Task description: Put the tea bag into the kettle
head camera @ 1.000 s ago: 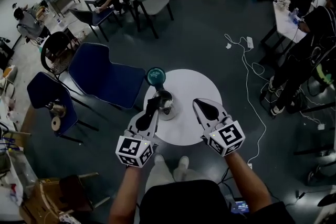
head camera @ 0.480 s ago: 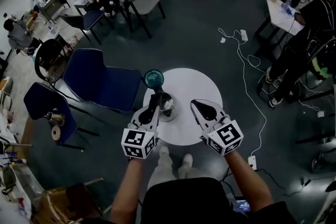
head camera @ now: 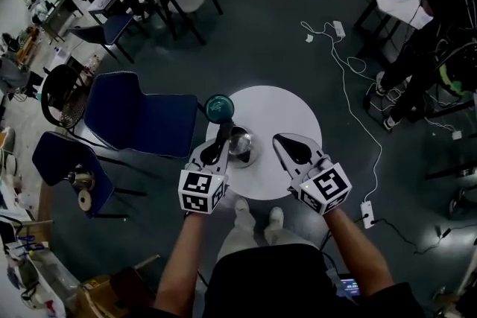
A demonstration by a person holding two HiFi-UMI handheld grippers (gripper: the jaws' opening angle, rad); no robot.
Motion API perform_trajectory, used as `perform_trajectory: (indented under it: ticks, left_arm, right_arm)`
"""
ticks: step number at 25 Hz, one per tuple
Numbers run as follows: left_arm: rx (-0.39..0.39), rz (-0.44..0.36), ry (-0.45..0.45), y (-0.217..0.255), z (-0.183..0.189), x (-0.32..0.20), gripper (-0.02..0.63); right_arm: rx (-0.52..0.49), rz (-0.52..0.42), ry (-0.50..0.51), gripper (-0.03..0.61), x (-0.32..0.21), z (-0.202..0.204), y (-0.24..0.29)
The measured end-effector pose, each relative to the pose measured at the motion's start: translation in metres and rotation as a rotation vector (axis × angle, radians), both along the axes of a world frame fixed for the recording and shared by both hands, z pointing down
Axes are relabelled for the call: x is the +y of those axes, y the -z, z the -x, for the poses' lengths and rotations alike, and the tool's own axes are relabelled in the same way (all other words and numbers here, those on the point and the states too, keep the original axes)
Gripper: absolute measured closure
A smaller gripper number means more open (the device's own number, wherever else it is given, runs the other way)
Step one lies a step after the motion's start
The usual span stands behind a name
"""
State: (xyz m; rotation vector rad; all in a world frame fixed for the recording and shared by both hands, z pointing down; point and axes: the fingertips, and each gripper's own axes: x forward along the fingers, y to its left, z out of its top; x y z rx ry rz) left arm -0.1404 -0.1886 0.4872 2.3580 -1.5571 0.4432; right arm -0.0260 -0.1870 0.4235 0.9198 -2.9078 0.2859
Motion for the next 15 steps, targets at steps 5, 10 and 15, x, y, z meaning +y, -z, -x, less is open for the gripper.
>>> perform_trajectory:
  ticks: [5, 10, 15]
  left_arm:
    - [-0.037, 0.041, -0.056, -0.02, 0.003, -0.011, 0.6]
    - [-0.043, 0.119, -0.098, -0.041, 0.002, -0.019, 0.601]
    - [-0.084, 0.169, -0.139, -0.061, -0.002, -0.025, 0.6]
  right_arm:
    - [0.003, 0.004, -0.032, 0.562, -0.005, 0.005, -0.006]
    - [0.029, 0.025, -0.063, 0.561, -0.009, 0.001, -0.016]
    - [0.038, 0.04, -0.089, 0.561, -0.013, -0.002, -0.026]
